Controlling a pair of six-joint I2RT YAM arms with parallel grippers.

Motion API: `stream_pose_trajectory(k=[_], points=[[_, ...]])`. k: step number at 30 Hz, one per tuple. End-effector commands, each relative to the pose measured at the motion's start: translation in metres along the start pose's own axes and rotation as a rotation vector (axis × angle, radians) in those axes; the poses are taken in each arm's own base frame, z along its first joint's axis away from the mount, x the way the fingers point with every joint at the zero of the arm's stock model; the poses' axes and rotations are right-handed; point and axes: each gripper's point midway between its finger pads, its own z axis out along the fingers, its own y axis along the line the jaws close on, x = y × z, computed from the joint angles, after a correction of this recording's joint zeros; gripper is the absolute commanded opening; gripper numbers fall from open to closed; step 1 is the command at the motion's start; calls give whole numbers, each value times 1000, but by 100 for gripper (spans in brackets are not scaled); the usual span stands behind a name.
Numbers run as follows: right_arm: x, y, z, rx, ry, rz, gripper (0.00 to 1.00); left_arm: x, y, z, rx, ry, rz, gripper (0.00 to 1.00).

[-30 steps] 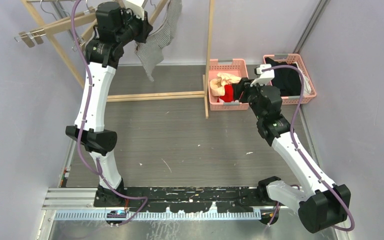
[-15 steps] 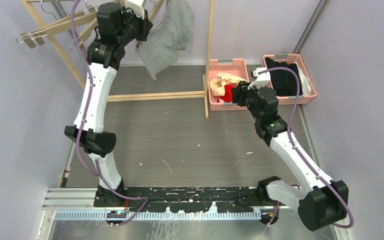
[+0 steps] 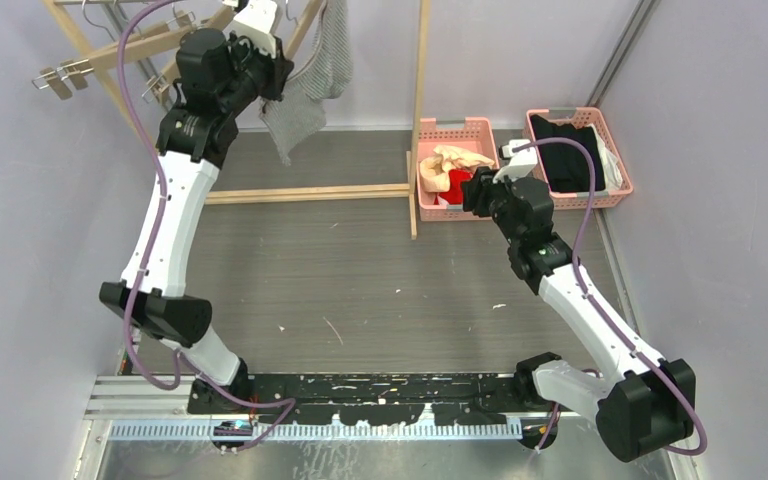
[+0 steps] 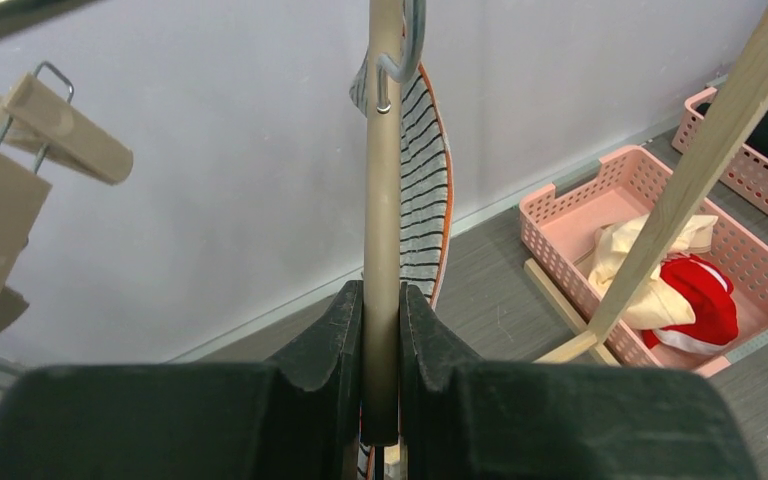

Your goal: Remove the underwear clipped to the hanger

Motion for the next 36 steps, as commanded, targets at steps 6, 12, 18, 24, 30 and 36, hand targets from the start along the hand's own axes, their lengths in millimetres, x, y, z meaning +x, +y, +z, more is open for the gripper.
stream_pose_trajectory(k=[6, 12, 18, 24, 30, 36], points=[[-9, 10, 0, -38, -41, 18, 50, -55, 6, -40, -55, -217, 27, 0], [-4, 9, -2, -35, -32, 16, 50, -47, 3, -49, -55, -199, 28, 0], [-7, 16, 1, -72, -20, 12, 55, -4, -22, -82, 46, -34, -9, 0], [-10, 46, 18, -220, 44, 3, 62, 44, -59, -146, 174, 107, -45, 0], [-37, 91, 19, -461, 49, -13, 70, 89, -88, -197, 270, 154, -55, 0], [-74, 133, -7, -726, 7, -58, 72, 135, -125, -218, 445, 251, -110, 0]])
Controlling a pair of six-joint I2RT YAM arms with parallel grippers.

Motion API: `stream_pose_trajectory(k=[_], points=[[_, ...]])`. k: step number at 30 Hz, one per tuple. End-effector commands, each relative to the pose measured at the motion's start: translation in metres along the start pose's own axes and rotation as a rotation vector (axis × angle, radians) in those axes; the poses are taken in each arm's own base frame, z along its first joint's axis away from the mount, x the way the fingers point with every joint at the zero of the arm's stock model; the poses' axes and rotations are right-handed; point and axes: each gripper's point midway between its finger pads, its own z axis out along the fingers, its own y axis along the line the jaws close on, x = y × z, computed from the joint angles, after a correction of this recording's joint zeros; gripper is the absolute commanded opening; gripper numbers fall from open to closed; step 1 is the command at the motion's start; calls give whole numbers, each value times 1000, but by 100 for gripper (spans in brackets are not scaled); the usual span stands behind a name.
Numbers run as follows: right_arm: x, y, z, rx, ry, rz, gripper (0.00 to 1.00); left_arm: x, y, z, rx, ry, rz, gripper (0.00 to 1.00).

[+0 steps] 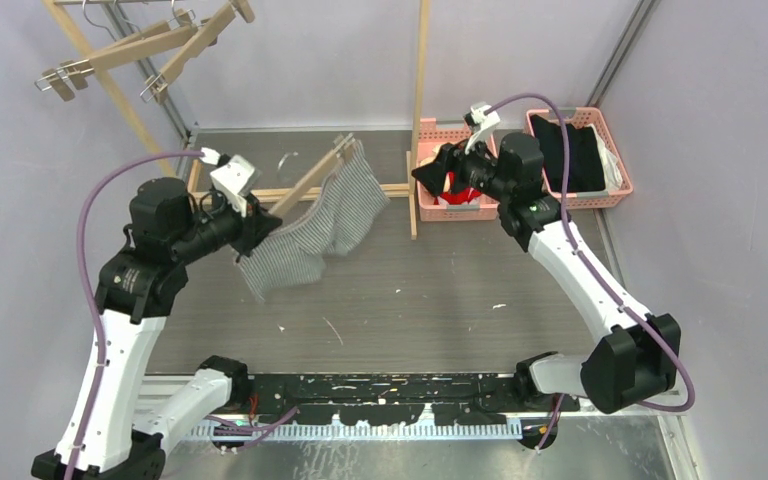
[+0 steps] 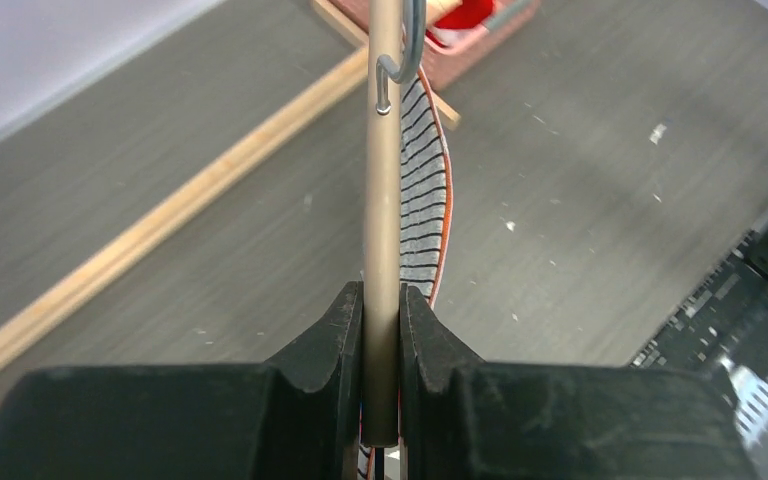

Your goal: Remove the underwear clipped to the hanger

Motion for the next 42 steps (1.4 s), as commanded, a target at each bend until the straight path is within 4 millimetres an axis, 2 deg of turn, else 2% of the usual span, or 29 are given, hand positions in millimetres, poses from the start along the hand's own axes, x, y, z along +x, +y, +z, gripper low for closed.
stream_pose_trajectory(k=[1, 3, 6, 13, 16, 24, 37, 42], points=[[-55, 66, -20, -325, -96, -114, 72, 18, -33, 8, 189, 6, -26, 0], [-66, 84, -30, -421, -124, -150, 74, 20, -40, 12, 238, -10, -38, 0], [-78, 102, -40, -524, -151, -187, 76, 19, -48, 15, 290, -20, -56, 0], [-81, 120, -42, -687, -125, -168, 75, -6, -79, 2, 479, -115, -70, 0], [-82, 125, -44, -729, -136, -159, 74, -11, -85, 0, 519, -134, -82, 0], [-84, 128, -38, -784, -132, -120, 74, -9, -86, 1, 530, -114, -106, 0], [-77, 136, -43, -864, -128, -62, 69, -10, -78, 18, 515, -119, -138, 0], [-72, 136, -41, -869, -116, -56, 60, -11, -77, 20, 515, -127, -149, 0]])
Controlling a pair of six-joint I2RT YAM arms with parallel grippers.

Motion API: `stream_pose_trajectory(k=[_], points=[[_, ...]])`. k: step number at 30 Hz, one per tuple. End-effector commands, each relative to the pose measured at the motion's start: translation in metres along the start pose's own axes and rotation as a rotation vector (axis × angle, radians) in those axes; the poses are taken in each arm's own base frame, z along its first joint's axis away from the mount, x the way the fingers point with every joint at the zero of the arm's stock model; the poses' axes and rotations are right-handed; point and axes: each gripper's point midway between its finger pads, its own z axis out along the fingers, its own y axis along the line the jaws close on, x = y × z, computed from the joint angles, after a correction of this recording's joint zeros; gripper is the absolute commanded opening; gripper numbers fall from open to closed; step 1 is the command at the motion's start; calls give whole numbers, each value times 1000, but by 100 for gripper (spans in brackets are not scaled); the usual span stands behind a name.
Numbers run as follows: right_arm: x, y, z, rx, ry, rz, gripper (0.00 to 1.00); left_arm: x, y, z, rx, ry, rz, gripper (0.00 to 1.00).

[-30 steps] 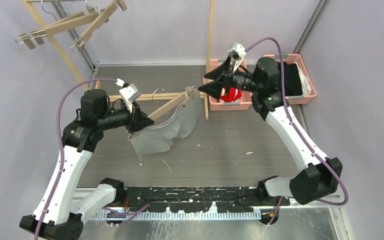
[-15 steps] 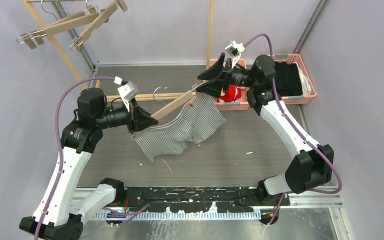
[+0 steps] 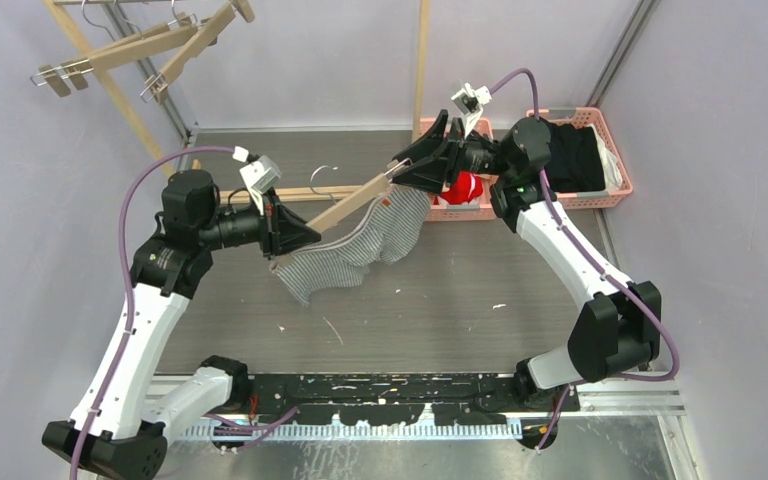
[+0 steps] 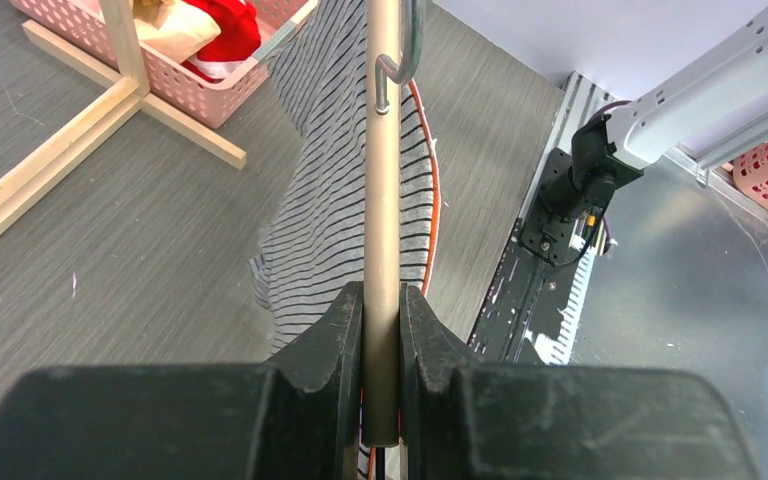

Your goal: Remove the underwear clipped to the hanger

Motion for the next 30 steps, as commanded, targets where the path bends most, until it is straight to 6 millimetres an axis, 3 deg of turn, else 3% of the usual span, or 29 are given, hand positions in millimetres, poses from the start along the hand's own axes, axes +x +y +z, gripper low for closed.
stream_pose_trajectory(k=[1, 6, 12, 15, 17, 18, 21, 23, 26, 28, 29, 30], points=[[-8, 11, 2, -36, -10, -45, 59, -22, -8, 0, 41, -75, 60, 0], [-4, 9, 5, -44, -5, -32, 50, -22, -8, 3, 49, -80, 51, 0], [0, 10, 10, -57, 1, -22, 49, -23, -9, 5, 72, -93, 40, 0], [1, 12, 12, -66, 5, -21, 30, -22, -9, 6, 74, -95, 32, 0], [1, 12, 12, -65, 3, -23, 6, -21, -7, 7, 70, -94, 28, 0], [1, 12, 12, -62, 1, -26, 1, -20, -6, 7, 69, -94, 25, 0], [0, 15, 10, -56, -5, -44, 1, -19, -5, 8, 70, -92, 21, 0], [-2, 15, 11, -43, -8, -40, 33, -19, -6, 9, 75, -93, 20, 0], [-3, 11, 10, -9, -22, -52, 59, -22, -8, 9, 86, -103, 18, 0], [-5, 10, 9, 17, -40, -59, 67, -25, -11, 8, 94, -114, 21, 0], [-8, 7, 8, 48, -61, -62, 80, -27, -13, 7, 101, -118, 25, 0], [-9, 4, 7, 73, -76, -66, 86, -28, -14, 6, 103, -122, 25, 0]])
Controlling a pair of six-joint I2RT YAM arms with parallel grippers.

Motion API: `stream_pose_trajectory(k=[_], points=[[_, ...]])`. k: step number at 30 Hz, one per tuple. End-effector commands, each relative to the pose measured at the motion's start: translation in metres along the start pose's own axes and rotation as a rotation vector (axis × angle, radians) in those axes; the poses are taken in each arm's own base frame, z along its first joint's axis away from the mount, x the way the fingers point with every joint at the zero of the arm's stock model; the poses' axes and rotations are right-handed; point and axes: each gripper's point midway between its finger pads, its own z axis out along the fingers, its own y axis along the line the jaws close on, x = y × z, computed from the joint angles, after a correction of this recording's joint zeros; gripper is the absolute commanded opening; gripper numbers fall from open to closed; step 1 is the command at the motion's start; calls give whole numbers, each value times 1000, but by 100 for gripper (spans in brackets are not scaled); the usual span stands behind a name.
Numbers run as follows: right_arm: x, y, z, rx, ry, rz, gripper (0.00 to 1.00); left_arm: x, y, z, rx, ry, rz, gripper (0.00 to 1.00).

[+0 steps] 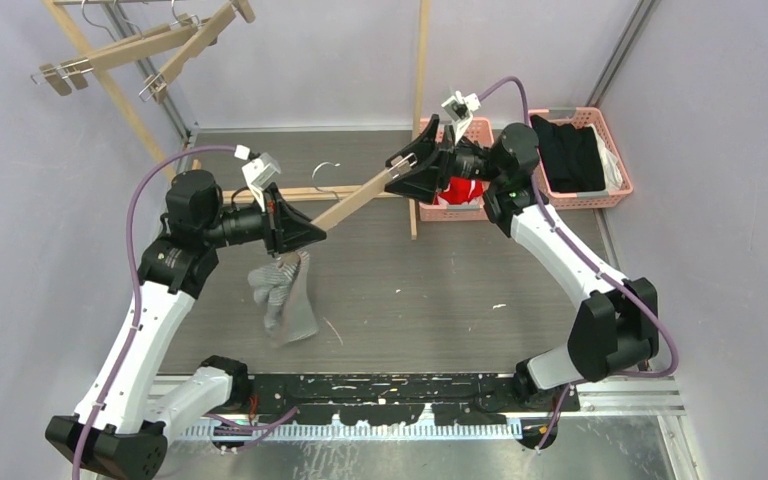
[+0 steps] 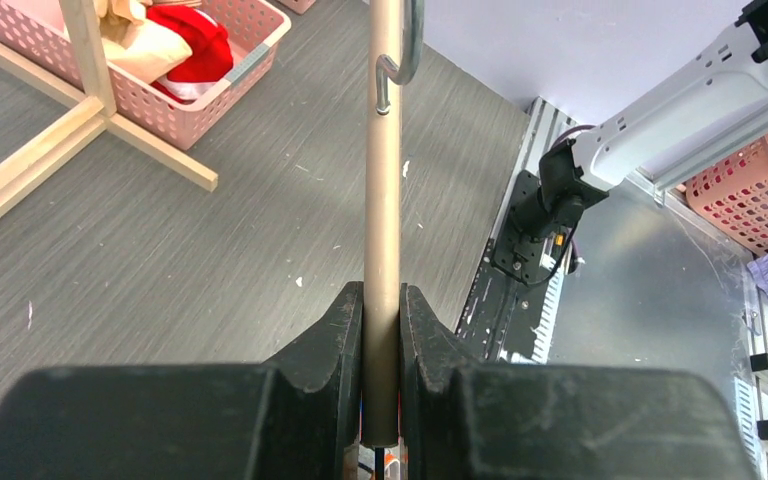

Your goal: Remove the underwear clipped to the hanger

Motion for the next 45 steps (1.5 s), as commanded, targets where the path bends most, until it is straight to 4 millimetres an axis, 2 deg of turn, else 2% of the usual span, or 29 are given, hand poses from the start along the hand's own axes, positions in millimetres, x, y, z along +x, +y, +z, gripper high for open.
stream_pose_trajectory(k=[1, 2, 10, 13, 19, 24, 27, 29, 31, 33, 37, 38, 45], points=[[-26, 9, -4, 85, -100, -109, 96, -28, -15, -2, 51, -83, 84, 0], [-27, 8, -6, 109, -119, -111, 100, -29, -15, -2, 51, -85, 85, 0], [-25, 24, -14, 160, -280, -141, 100, -32, -10, 2, 34, -123, 50, 0], [-23, 32, -10, 171, -339, -156, 100, -36, -8, 7, 26, -153, 40, 0], [-22, 36, 7, 159, -379, -135, 98, -47, -12, 22, 20, -194, 39, 0], [-33, 41, 7, 132, -468, -146, 97, -60, -24, 31, 65, -282, 23, 1], [-40, 39, 7, 137, -495, -152, 93, -60, -23, 36, 52, -296, -2, 0], [-44, 38, 10, 132, -500, -149, 82, -59, -21, 39, 47, -305, -8, 0], [-49, 40, 12, 112, -507, -148, 64, -60, -21, 41, 49, -317, -21, 0], [-52, 41, 14, 95, -509, -146, 40, -61, -19, 43, 46, -328, -28, 0], [-53, 40, 17, 85, -503, -139, 5, -65, -17, 44, 42, -356, -35, 0], [-52, 40, 17, 83, -501, -138, 2, -66, -17, 46, 49, -357, -41, 0], [-52, 45, 16, 61, -515, -146, 1, -60, -16, 56, 75, -346, -52, 1]])
